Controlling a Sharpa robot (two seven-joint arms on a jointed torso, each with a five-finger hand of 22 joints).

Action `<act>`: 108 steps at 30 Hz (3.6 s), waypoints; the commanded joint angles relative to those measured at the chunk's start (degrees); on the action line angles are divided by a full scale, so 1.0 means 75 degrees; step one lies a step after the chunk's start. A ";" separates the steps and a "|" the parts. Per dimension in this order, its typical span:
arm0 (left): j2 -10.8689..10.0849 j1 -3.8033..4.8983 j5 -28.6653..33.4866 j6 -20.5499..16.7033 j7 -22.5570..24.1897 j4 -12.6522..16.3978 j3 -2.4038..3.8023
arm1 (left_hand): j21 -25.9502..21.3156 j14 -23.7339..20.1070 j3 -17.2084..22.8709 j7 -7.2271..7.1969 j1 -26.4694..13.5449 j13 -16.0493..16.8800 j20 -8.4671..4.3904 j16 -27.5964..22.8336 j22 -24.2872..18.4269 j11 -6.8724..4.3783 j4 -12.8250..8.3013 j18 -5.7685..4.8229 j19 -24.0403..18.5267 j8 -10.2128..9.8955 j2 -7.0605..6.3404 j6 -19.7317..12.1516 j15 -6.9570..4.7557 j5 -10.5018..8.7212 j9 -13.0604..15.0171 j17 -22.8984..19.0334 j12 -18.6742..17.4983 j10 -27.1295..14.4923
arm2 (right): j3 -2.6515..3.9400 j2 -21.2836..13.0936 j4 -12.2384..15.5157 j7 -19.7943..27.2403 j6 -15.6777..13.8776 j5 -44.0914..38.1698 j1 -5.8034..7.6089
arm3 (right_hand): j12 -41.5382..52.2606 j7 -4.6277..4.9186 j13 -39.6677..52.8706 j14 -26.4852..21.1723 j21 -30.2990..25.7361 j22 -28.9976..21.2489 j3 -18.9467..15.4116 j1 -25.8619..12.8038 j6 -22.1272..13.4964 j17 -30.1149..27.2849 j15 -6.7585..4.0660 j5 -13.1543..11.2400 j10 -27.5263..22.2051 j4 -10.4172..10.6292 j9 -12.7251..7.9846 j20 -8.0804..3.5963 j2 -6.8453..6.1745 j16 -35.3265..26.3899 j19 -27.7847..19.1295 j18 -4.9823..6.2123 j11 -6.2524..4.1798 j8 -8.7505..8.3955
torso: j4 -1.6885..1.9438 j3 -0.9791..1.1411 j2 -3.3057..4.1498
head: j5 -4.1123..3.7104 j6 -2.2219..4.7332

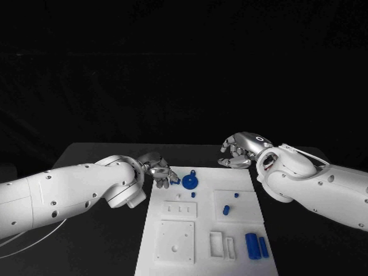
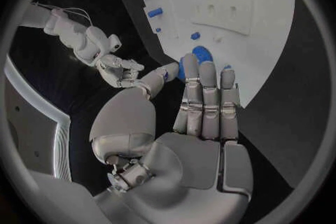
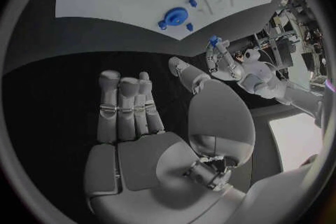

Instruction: Assemble the parts on the task board

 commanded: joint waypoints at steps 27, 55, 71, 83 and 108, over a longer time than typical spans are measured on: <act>0.0047 -0.0636 -0.1461 -0.0545 -0.0690 0.0542 -0.0053 | 0.0701 0.0422 0.0017 -0.0889 -0.0120 0.0556 -0.0772 0.0814 0.0142 -0.0359 0.0186 -0.0057 0.0212 -0.0043 -0.0176 0.1224 -0.0246 -0.0266 0.2390 0.0320 0.0959 0.0312 | 0.0110 0.0171 -0.0771 0.0625 -0.0540 0.1024 0.0131 | 0.0039 -0.0026 -0.0168 0.0069 -0.0077 0.0007 0.0133 0.0100 0.0070 0.0020 -0.0044 0.0317 0.0048 0.0017 0.0057 0.0027 -0.0004 -0.0071 0.0101 0.0446 -0.0045 0.0086 | 0.0012 0.0002 0.0012 | -0.0015 -0.0518; 0.0102 -0.0794 -0.1886 -0.0057 -0.0975 0.0559 -0.0052 | 0.2796 0.0962 0.0005 -0.1120 -0.0050 0.2566 -0.1429 0.2696 0.0174 -0.0689 0.0115 0.0442 0.1753 -0.0466 -0.0177 0.1500 -0.1217 -0.0061 0.3107 0.0936 0.4236 -0.0113 | 0.0110 0.0180 -0.0754 0.0577 -0.0463 0.1023 0.0133 | 0.0084 -0.0027 -0.0239 0.0081 -0.0095 0.0030 0.0129 0.0098 0.0066 0.0043 -0.0046 0.0607 0.0039 0.0020 0.0076 0.0021 -0.0001 -0.0086 0.0119 0.0446 -0.0046 0.0093 | 0.0003 0.0002 0.0015 | -0.0030 -0.0686; 0.0271 -0.0835 -0.1954 -0.0025 -0.1054 0.0333 -0.0051 | 0.3011 0.1049 0.0000 -0.1175 -0.0144 0.2651 -0.1420 0.2879 0.0174 -0.0742 0.0140 0.0533 0.1819 -0.0382 -0.0073 0.1612 -0.1271 0.0004 0.3213 0.0987 0.4440 -0.0086 | 0.0110 0.0200 -0.0741 0.0553 -0.0438 0.1023 0.0133 | 0.0116 -0.0029 -0.0279 0.0090 -0.0103 0.0047 0.0137 0.0105 0.0070 0.0057 -0.0047 0.0774 0.0037 0.0025 0.0088 0.0019 0.0002 -0.0093 0.0133 0.0446 -0.0049 0.0100 | 0.0008 -0.0004 0.0013 | -0.0029 -0.0717; 0.0292 -0.0848 -0.1961 0.0090 -0.1038 0.0322 -0.0050 | 0.3187 0.1022 0.0014 -0.1196 -0.0212 0.2667 -0.1397 0.3048 0.0155 -0.0760 0.0204 0.0615 0.1705 -0.0325 0.0006 0.1683 -0.1267 -0.1225 0.3307 0.1005 0.4634 -0.0123 | 0.0110 0.0210 -0.0751 0.0541 -0.0417 0.1023 0.0133 | 0.0140 -0.0028 -0.0312 0.0094 -0.0114 0.0061 0.0141 0.0106 0.0066 0.0069 -0.0047 0.0912 0.0027 0.0030 0.0094 0.0019 0.0001 -0.0101 0.0139 0.0446 -0.0047 0.0099 | 0.0010 -0.0004 0.0014 | -0.0029 -0.0756; 0.0357 -0.0857 -0.1962 0.0295 -0.1032 0.0292 -0.0050 | 0.3303 0.1000 0.0056 -0.1227 -0.0203 0.2643 -0.1370 0.3230 0.0140 -0.0783 0.0232 0.0651 0.1598 -0.0230 0.0072 0.1789 -0.1235 -0.1408 0.3271 0.1022 0.4830 -0.0147 | 0.0109 0.0233 -0.0760 0.0544 -0.0414 0.1023 0.0133 | 0.0215 -0.0025 -0.0410 0.0104 -0.0148 0.0105 0.0150 0.0114 0.0061 0.0102 -0.0043 0.1432 -0.0006 0.0023 0.0113 0.0022 0.0005 -0.0128 0.0156 0.0446 -0.0044 0.0099 | 0.0013 -0.0004 0.0011 | -0.0024 -0.0751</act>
